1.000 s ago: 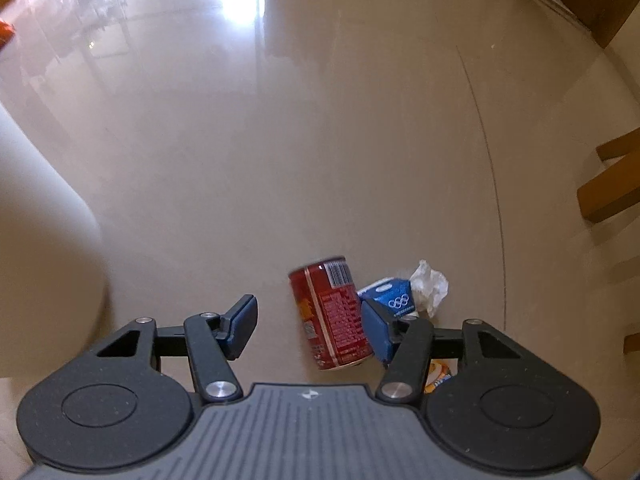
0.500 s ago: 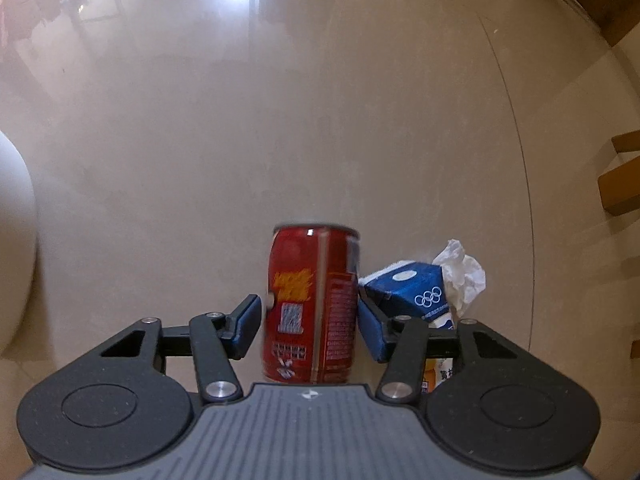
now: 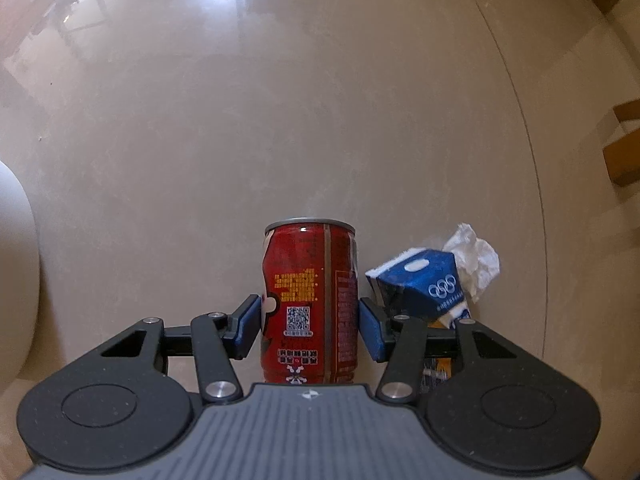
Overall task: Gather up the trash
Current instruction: 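Grasp the red can with the right gripper, then carry the red can over the bin and open the right gripper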
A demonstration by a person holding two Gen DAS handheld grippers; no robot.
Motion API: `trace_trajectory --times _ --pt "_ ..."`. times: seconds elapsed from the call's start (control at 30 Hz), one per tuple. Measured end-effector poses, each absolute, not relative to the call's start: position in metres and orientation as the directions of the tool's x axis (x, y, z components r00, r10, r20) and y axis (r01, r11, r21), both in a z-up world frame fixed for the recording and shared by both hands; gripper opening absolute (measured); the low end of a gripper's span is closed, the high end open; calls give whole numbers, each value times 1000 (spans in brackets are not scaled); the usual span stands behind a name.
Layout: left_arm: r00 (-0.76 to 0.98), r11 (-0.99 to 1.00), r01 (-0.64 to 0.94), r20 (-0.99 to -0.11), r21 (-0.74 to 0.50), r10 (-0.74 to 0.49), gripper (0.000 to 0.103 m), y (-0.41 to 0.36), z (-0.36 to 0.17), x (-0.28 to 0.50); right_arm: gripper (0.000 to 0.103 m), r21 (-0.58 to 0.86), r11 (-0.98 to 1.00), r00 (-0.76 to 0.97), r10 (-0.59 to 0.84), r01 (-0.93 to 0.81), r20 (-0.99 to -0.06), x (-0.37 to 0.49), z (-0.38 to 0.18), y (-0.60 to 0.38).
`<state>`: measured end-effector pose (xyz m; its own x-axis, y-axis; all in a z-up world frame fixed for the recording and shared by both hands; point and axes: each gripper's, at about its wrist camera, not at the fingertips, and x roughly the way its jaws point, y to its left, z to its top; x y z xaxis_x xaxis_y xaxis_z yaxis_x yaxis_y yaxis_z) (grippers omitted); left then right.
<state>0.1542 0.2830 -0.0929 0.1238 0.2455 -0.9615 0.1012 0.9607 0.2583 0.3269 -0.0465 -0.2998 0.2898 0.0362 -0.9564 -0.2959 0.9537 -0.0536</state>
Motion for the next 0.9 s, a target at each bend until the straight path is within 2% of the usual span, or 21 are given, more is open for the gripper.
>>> trace_trajectory --times 0.27,0.47,0.9 --pt "123 960 100 -961 262 250 10 282 -93 155 57 7 969 278 77 -246 -958 319 -254 -62" --pt "127 960 101 -960 261 248 10 283 -92 153 57 25 966 315 108 -256 -943 303 -199 -66" --pt "131 956 100 -956 275 261 10 280 -92 154 57 97 904 373 267 -416 -889 253 -37 -38"
